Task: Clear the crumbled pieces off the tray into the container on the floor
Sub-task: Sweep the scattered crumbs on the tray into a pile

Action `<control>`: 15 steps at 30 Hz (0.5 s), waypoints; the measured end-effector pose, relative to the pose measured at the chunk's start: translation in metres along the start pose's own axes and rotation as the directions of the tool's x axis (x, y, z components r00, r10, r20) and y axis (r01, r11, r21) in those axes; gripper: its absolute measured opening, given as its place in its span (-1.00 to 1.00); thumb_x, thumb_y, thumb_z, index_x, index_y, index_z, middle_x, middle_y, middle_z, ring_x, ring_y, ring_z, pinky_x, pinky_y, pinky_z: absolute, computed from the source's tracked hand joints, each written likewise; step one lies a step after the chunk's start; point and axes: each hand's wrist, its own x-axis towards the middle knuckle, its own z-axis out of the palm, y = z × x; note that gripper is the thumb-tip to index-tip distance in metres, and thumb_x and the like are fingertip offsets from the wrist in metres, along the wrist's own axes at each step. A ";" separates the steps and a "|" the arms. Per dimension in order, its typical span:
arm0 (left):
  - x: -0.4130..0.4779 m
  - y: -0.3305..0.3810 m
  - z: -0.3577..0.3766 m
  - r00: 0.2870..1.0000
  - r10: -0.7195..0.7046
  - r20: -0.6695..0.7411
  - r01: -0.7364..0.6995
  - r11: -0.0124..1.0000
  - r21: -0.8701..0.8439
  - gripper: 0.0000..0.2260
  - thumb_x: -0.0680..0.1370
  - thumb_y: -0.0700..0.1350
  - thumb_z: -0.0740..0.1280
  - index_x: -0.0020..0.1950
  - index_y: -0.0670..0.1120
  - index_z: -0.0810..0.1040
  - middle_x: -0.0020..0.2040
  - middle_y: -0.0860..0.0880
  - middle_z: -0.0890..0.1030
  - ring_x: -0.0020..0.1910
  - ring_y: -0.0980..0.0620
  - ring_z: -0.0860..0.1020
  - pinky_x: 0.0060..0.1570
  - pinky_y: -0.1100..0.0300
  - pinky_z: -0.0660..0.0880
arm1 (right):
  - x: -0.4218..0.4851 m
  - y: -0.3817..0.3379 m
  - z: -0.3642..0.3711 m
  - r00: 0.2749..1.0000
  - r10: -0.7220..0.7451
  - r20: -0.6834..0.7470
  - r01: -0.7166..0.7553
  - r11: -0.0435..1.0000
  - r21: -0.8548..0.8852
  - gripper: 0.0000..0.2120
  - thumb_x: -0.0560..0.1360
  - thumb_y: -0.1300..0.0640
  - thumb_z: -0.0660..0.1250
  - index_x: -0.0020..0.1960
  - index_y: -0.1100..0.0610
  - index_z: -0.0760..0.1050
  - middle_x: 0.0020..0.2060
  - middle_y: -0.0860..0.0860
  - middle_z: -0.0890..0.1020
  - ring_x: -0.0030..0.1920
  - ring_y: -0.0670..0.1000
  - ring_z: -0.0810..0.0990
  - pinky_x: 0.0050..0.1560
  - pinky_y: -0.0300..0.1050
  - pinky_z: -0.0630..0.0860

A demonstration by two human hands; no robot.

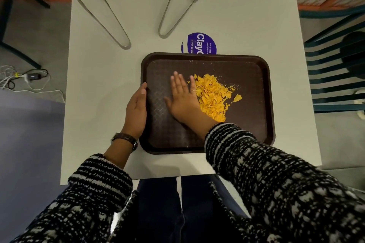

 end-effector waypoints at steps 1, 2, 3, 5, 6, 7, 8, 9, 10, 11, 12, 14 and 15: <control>0.000 0.001 0.001 1.000 -0.003 0.004 0.003 1.000 0.004 -0.62 0.64 0.04 0.03 0.42 0.01 0.34 0.43 0.03 0.38 0.39 0.13 0.33 0.42 0.17 0.22 | -0.002 0.010 0.002 0.999 0.050 0.009 -0.050 0.999 -0.012 -0.31 0.58 -0.20 -0.25 0.51 0.24 -0.26 0.53 0.16 -0.20 0.53 0.10 -0.25 0.36 0.17 -0.48; 0.000 0.001 0.003 1.000 -0.001 0.009 0.001 1.000 0.012 -0.62 0.64 0.05 0.03 0.42 0.02 0.34 0.43 0.03 0.38 0.39 0.12 0.33 0.42 0.17 0.22 | -0.005 0.018 0.003 0.995 0.094 0.027 -0.094 0.995 -0.022 -0.28 0.57 -0.24 -0.27 0.51 0.25 -0.26 0.53 0.18 -0.20 0.53 0.12 -0.25 0.36 0.16 -0.48; 0.000 0.002 0.004 1.000 0.005 0.017 -0.005 1.000 0.021 -0.62 0.63 0.06 0.02 0.43 0.02 0.33 0.43 0.03 0.37 0.39 0.11 0.33 0.42 0.16 0.22 | -0.009 0.022 0.003 0.991 0.128 0.050 -0.126 0.992 -0.029 -0.25 0.55 -0.27 -0.29 0.51 0.27 -0.25 0.52 0.20 -0.19 0.53 0.13 -0.25 0.35 0.16 -0.49; -0.001 0.004 0.008 0.999 0.021 0.029 -0.022 0.999 0.027 -0.61 0.63 0.07 0.02 0.43 0.03 0.32 0.44 0.03 0.37 0.40 0.10 0.32 0.43 0.13 0.21 | -0.019 0.026 0.000 0.986 0.149 0.080 -0.151 0.989 0.013 -0.20 0.53 -0.32 -0.29 0.51 0.27 -0.22 0.53 0.20 -0.15 0.53 0.12 -0.22 0.36 0.15 -0.49; -0.001 0.004 0.009 0.999 0.023 0.031 -0.024 0.999 0.028 -0.61 0.63 0.07 0.03 0.43 0.03 0.32 0.44 0.03 0.37 0.40 0.10 0.32 0.43 0.14 0.21 | -0.023 0.030 -0.005 0.988 0.136 0.076 -0.141 0.988 0.068 -0.21 0.53 -0.32 -0.28 0.52 0.25 -0.20 0.53 0.17 -0.13 0.54 0.10 -0.20 0.38 0.15 -0.48; -0.001 0.005 0.011 0.999 0.023 0.033 -0.024 0.999 0.032 -0.61 0.63 0.06 0.03 0.43 0.02 0.32 0.44 0.03 0.36 0.40 0.10 0.32 0.42 0.15 0.21 | -0.025 0.037 -0.012 0.992 0.113 0.049 -0.119 0.984 0.136 -0.23 0.54 -0.31 -0.26 0.53 0.23 -0.16 0.54 0.14 -0.10 0.54 0.07 -0.18 0.40 0.14 -0.45; -0.001 0.006 0.011 0.999 0.021 0.038 -0.022 0.999 0.037 -0.62 0.63 0.06 0.03 0.43 0.02 0.32 0.44 0.04 0.36 0.40 0.11 0.32 0.42 0.17 0.21 | -0.026 0.048 -0.017 0.996 0.089 0.007 -0.089 0.973 0.213 -0.27 0.56 -0.28 -0.22 0.54 0.20 -0.13 0.54 0.10 -0.08 0.54 0.04 -0.15 0.43 0.12 -0.42; -0.001 0.007 0.012 0.999 0.022 0.045 -0.024 0.999 0.041 -0.62 0.63 0.06 0.03 0.43 0.02 0.32 0.44 0.04 0.36 0.40 0.11 0.31 0.41 0.19 0.21 | -0.027 0.062 -0.022 0.996 0.075 -0.039 -0.059 0.949 0.309 -0.32 0.58 -0.25 -0.18 0.54 0.17 -0.08 0.55 0.07 -0.05 0.54 0.01 -0.12 0.45 0.08 -0.39; -0.001 0.007 0.013 0.998 0.026 0.053 -0.028 0.999 0.039 -0.62 0.64 0.05 0.03 0.43 0.02 0.32 0.44 0.04 0.36 0.41 0.10 0.31 0.40 0.20 0.20 | -0.026 0.079 -0.023 0.995 0.073 -0.074 -0.036 0.908 0.418 -0.37 0.60 -0.20 -0.13 0.54 0.15 -0.04 0.55 0.05 -0.02 0.54 -0.01 -0.10 0.47 0.03 -0.34; -0.001 0.008 0.014 0.998 0.029 0.058 -0.032 0.999 0.041 -0.62 0.64 0.04 0.03 0.43 0.01 0.32 0.44 0.03 0.36 0.41 0.10 0.31 0.39 0.22 0.20 | -0.026 0.098 -0.023 0.992 0.083 -0.092 -0.023 0.854 0.519 -0.41 0.62 -0.15 -0.07 0.53 0.15 0.01 0.55 0.04 0.01 0.54 -0.02 -0.08 0.48 0.00 -0.29; -0.001 0.008 0.015 0.997 0.034 0.062 -0.037 0.998 0.051 -0.62 0.64 0.03 0.03 0.43 0.01 0.33 0.43 0.03 0.36 0.41 0.09 0.31 0.38 0.24 0.20 | -0.026 0.116 -0.020 0.991 0.098 -0.093 -0.024 0.809 0.587 -0.44 0.63 -0.11 -0.03 0.53 0.15 0.05 0.55 0.04 0.04 0.54 -0.02 -0.07 0.50 -0.01 -0.25; -0.001 0.010 0.021 0.997 0.040 0.070 -0.048 0.993 0.104 -0.62 0.64 0.02 0.04 0.43 0.00 0.33 0.43 0.03 0.36 0.41 0.09 0.30 0.33 0.29 0.19 | -0.027 0.144 -0.010 0.993 0.104 -0.049 -0.049 0.773 0.632 -0.47 0.63 -0.07 -0.01 0.53 0.15 0.07 0.54 0.05 0.05 0.54 -0.02 -0.06 0.52 0.01 -0.20; 0.000 0.011 0.025 0.996 0.043 0.080 -0.054 0.989 0.136 -0.62 0.64 0.03 0.04 0.44 0.00 0.32 0.44 0.03 0.35 0.41 0.09 0.29 0.32 0.30 0.18 | -0.027 0.152 -0.005 0.996 0.090 -0.024 -0.054 0.769 0.637 -0.47 0.63 -0.06 0.00 0.53 0.15 0.06 0.55 0.05 0.04 0.54 -0.03 -0.07 0.53 0.02 -0.20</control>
